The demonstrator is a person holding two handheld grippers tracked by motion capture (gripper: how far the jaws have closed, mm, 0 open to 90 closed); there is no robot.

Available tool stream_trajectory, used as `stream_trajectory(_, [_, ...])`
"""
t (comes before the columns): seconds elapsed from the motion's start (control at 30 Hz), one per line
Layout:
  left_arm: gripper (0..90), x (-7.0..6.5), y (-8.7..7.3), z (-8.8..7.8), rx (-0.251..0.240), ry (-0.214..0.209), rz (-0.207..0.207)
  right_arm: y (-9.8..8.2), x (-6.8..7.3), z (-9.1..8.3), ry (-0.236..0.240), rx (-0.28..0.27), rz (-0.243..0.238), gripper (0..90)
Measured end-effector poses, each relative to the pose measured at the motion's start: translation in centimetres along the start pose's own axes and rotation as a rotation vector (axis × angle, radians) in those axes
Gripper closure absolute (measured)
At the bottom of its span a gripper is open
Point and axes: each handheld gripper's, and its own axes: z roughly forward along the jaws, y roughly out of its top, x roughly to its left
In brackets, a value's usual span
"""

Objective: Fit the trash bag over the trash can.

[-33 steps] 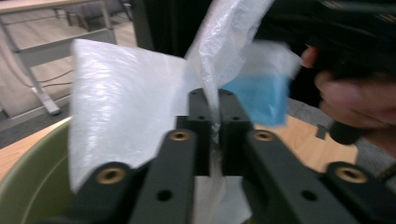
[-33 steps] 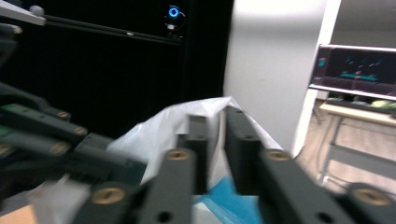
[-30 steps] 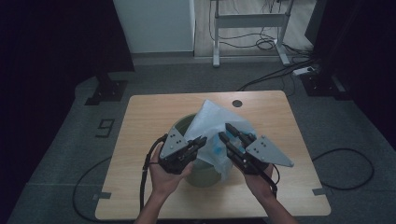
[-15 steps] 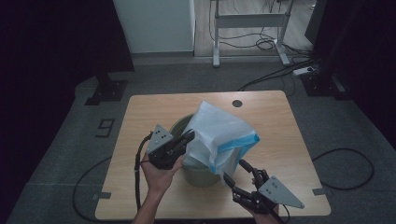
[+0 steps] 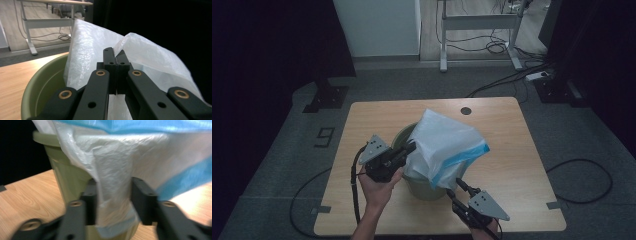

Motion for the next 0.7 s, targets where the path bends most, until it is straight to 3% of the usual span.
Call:
stream_trajectory(0.03, [90.0,0.2,-0.1,-0.2,-0.005,-0.005,-0.008,0.0,-0.5,0.2,0.004,0.008,-0.009,74.9])
stream_trajectory(0.07, [90.0,0.2,-0.1,-0.2,-0.005,-0.005,-0.008,0.0,-0.5,0.2,0.004,0.008,-0.009,74.9])
stream_trajectory(0.1, [90.0,0.3,-0.2,-0.4,-0.008,-0.006,-0.010,0.0,-0.9,0.2,0.004,0.012,-0.020,83.0])
stream_trajectory(0.17, [90.0,0.5,-0.3,-0.7,-0.012,-0.012,-0.015,0.1,-1.4,0.3,0.011,0.015,-0.021,88.2])
stream_trajectory(0.27, [90.0,0.7,-0.4,-1.0,-0.017,-0.014,-0.021,0.3,-1.8,0.3,0.012,0.013,-0.022,88.8])
stream_trajectory(0.4, [90.0,1.2,-0.4,-1.9,-0.031,-0.014,-0.028,0.9,-3.6,0.0,-0.022,0.008,-0.004,88.9])
stream_trajectory(0.57, [90.0,2.0,-0.7,-3.5,-0.056,-0.014,-0.044,2.2,-6.6,0.0,-0.082,-0.004,0.027,88.9])
stream_trajectory(0.6, [90.0,2.0,-0.7,-3.5,-0.056,-0.014,-0.044,2.2,-6.6,0.0,-0.082,-0.004,0.027,88.9])
stream_trajectory(0.63, [90.0,2.2,-0.7,-3.8,-0.061,-0.013,-0.045,2.8,-8.0,0.3,-0.105,0.004,0.036,88.9])
stream_trajectory(0.7, [90.0,2.6,-0.9,-4.8,-0.080,-0.018,-0.057,3.3,-9.4,0.7,-0.134,0.019,0.036,88.9])
